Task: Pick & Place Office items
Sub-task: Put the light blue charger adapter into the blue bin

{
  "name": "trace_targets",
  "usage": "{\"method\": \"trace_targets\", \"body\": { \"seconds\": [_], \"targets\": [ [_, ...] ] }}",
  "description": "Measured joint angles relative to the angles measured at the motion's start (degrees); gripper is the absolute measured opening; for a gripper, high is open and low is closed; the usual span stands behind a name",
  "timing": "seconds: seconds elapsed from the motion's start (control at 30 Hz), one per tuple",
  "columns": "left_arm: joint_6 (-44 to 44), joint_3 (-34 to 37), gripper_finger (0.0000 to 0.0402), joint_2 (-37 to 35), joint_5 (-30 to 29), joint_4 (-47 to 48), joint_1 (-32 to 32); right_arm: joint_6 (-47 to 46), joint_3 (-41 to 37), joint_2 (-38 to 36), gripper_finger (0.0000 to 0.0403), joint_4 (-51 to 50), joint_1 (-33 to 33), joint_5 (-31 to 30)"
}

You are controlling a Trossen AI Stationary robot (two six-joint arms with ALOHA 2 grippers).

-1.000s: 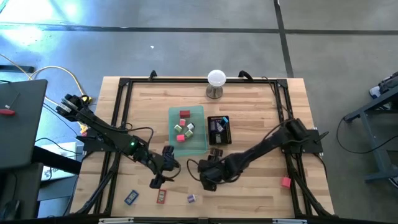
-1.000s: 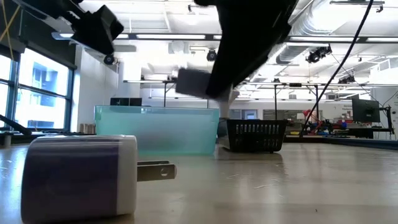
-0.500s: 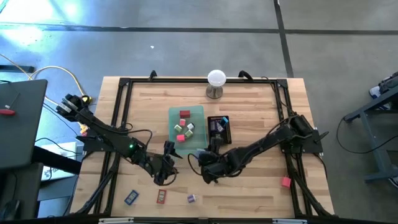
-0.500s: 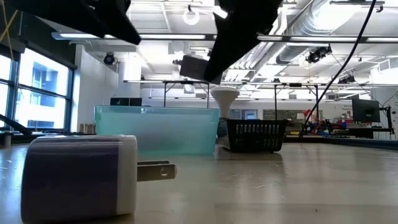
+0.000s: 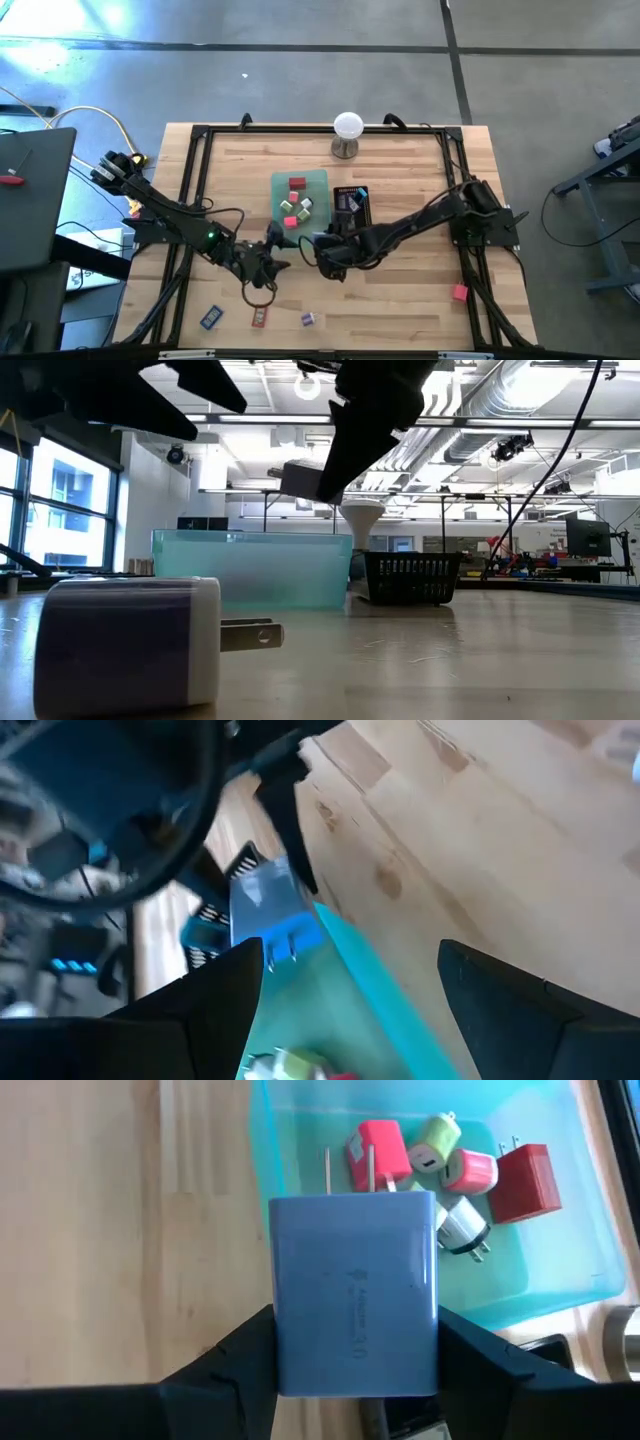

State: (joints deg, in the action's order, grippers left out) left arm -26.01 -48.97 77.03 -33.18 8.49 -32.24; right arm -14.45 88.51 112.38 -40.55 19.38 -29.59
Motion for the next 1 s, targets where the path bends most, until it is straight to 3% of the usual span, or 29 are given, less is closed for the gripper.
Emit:
{"method": "trace_targets", "body": {
  "seconds": [0.63,1.0],
  "targets": [
    [-15.74,-0.09,0.0291,1.57,-0.60,-1.42,6.04,7.49,0.04,-0.06,0.0195,4.90,-5.44,12.92],
    [-18.01,-0.04,0.0291,4.59,-1.52,-3.14,6.85,8.96,0.04,-0.11,0.0195,8.79,-6.61,18.48]
  ]
}}
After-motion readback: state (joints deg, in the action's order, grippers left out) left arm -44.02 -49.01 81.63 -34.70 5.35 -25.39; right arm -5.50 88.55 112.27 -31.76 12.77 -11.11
